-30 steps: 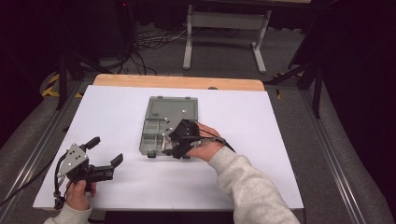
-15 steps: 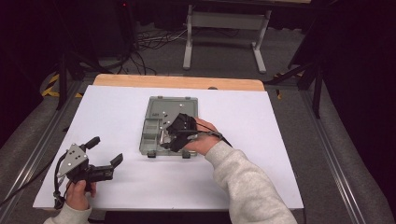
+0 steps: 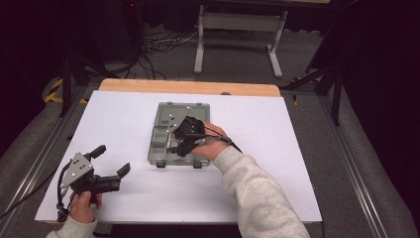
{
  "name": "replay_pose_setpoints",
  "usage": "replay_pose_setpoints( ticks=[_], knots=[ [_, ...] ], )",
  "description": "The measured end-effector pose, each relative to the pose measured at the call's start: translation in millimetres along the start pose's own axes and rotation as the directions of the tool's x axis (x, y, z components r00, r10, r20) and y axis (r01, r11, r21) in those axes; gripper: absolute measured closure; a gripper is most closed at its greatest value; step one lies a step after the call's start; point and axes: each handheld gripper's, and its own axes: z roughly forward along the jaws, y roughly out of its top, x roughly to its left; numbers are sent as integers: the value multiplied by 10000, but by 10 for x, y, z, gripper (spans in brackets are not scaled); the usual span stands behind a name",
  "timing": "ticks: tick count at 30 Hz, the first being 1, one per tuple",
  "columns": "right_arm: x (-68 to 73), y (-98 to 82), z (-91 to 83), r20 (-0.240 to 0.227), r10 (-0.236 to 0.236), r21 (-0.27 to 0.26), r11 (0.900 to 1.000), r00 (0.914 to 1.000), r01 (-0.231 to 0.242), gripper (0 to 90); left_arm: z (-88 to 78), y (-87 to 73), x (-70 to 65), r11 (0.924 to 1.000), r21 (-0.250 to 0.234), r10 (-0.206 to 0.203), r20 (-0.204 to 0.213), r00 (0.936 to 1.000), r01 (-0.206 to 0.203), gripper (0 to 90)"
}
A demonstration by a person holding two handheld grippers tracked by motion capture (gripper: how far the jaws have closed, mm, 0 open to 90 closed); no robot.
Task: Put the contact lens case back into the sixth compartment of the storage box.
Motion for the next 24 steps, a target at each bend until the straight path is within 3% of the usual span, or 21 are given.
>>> replay_pose_setpoints(
  ticks=[8, 24],
  knots=[
    [-64, 5, 115, -81, 55, 184, 9998, 10000, -54, 268, -1, 0, 2, 10000, 15, 5, 10, 10000, -5, 0],
    [-57, -17, 306, -454, -2, 670, 9977, 9990, 33, 268, -5, 2, 8, 10000, 35, 0, -2, 10000, 0, 1]
  ],
)
